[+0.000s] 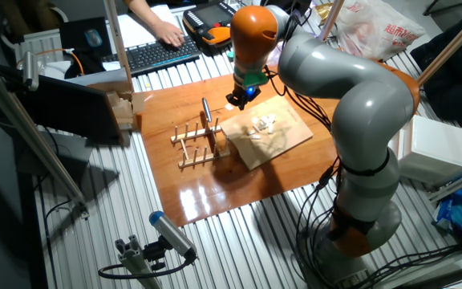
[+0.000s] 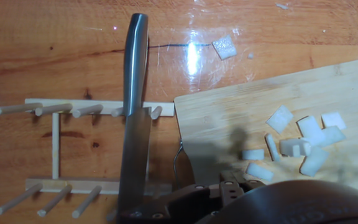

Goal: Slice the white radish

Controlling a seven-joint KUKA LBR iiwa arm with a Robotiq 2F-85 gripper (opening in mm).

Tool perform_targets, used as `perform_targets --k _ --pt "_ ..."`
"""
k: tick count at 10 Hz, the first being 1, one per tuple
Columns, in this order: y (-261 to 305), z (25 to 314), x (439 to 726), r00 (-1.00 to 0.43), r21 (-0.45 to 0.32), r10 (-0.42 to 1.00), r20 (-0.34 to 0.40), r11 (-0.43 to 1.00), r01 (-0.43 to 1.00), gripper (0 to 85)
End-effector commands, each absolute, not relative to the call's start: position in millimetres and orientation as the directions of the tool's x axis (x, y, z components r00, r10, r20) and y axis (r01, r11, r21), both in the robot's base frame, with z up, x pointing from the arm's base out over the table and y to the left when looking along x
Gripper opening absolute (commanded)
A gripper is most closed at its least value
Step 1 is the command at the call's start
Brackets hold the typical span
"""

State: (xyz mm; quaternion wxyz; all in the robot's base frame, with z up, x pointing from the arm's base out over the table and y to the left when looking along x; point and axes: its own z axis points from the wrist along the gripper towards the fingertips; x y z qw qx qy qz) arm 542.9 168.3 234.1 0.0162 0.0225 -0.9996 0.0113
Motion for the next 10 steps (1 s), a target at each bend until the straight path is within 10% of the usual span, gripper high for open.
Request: perform_targets --k 1,10 --pt "168.0 234.2 542.9 -0.998 -0.018 -0.044 0.034 0.999 -0.045 0.0" --pt "168.9 234.3 541.7 -0.998 0.001 0.007 0.062 1.000 0.007 0.0"
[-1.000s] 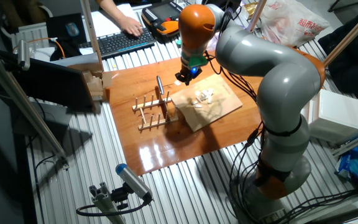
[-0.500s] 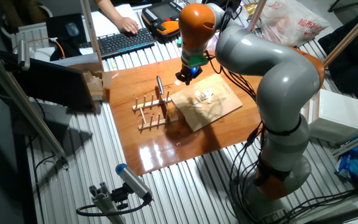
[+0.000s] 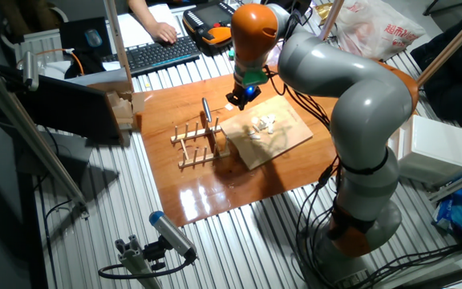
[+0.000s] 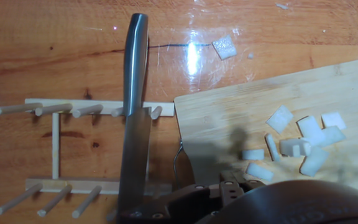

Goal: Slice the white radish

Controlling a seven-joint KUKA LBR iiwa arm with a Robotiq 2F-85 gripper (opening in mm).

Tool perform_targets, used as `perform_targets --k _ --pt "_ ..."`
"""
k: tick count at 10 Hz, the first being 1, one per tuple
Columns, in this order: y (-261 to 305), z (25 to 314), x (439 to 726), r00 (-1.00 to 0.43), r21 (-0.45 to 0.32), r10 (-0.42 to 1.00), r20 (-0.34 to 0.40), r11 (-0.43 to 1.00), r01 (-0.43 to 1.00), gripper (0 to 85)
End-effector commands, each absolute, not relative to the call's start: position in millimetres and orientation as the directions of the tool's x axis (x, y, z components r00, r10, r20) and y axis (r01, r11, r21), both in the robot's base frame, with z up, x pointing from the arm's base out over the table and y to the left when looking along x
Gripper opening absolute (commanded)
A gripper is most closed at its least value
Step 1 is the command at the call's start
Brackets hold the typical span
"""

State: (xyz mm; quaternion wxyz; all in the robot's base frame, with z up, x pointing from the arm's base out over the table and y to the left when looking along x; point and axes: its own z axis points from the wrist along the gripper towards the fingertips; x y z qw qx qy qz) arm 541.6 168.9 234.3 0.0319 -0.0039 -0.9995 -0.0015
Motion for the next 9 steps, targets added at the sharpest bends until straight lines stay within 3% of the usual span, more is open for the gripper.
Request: perform_targets --k 1,9 --pt "166.8 233.6 541.1 -0.997 0.020 0.019 0.072 1.000 0.021 0.0" --pt "161.9 233.2 547.5 -0.999 0.015 -0.004 0.053 1.000 -0.004 0.0"
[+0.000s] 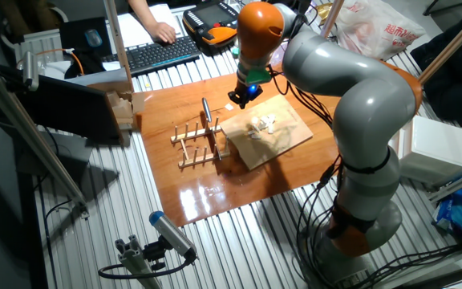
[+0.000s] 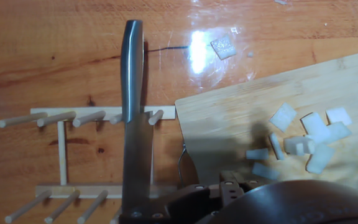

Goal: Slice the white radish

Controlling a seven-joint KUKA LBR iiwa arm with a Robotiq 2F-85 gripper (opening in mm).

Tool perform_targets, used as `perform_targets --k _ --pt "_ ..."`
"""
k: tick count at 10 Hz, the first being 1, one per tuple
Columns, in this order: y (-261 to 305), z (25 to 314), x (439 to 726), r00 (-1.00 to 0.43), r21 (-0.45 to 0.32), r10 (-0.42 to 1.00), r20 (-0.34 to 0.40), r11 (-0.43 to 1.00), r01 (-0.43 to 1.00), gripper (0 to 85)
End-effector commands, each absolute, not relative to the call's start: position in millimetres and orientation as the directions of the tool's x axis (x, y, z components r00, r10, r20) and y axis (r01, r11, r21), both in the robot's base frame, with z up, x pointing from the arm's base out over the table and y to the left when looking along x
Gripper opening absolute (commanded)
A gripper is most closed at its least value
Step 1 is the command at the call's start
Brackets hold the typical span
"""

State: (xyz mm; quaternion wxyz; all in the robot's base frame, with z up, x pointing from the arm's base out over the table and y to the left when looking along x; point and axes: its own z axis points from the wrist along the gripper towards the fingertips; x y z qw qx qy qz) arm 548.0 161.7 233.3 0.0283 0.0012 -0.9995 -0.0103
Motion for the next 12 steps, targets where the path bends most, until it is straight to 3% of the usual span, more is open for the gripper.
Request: perform_targets --k 1,5,12 --pt "160.8 232.4 549.7 -0.998 0.057 0.012 0.068 0.998 0.016 0.0" --pt "162.0 232.0 550.4 -0.994 0.065 0.014 0.108 0.998 0.021 0.0" --pt "163.3 228.5 557.5 -0.998 0.067 -0.019 0.065 0.998 -0.014 0.0"
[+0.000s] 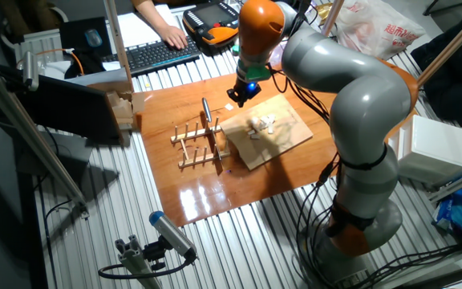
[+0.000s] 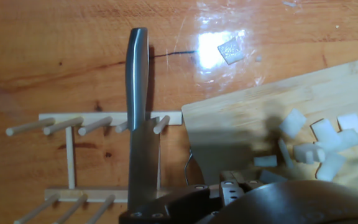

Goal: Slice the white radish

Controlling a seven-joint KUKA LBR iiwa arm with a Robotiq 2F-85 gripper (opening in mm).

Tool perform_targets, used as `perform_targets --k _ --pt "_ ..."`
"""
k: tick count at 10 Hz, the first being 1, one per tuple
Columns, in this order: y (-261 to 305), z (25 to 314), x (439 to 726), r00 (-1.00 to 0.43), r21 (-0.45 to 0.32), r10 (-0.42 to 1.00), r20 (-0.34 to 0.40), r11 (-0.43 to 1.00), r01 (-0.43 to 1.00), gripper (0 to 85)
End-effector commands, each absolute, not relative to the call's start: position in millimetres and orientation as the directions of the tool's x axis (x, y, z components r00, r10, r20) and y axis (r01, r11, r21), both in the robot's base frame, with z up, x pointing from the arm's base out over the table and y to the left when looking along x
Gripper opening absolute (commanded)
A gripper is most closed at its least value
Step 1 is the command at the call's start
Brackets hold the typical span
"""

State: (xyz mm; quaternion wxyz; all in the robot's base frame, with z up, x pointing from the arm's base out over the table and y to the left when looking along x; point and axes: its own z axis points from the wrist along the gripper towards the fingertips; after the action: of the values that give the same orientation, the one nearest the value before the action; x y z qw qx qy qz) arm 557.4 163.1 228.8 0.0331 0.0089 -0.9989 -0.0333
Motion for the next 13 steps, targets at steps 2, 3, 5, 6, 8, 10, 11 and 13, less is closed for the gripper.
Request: perform_targets --k 2,3,5,6,8,10,11,13 --pt "161.7 229.9 555.4 -0.997 0.072 -0.031 0.074 0.997 -0.025 0.0" --pt "161.9 229.8 555.6 -0.997 0.074 -0.037 0.071 0.997 -0.031 0.0" --pt "163.5 229.6 556.5 -0.998 0.084 -0.033 0.059 0.996 -0.028 0.0" --pt "164.6 229.2 556.8 -0.998 0.087 -0.034 0.051 0.996 -0.030 0.0" --pt "165.2 228.9 557.1 -0.998 0.092 -0.047 0.036 0.995 -0.044 0.0" --pt "164.7 229.1 556.7 -0.998 0.106 -0.056 0.040 0.993 -0.051 0.0" --pt "164.0 229.4 556.4 -0.997 0.108 -0.064 0.042 0.992 -0.059 0.0" --pt "163.9 230.0 555.4 -0.996 0.110 -0.080 0.039 0.991 -0.076 0.0"
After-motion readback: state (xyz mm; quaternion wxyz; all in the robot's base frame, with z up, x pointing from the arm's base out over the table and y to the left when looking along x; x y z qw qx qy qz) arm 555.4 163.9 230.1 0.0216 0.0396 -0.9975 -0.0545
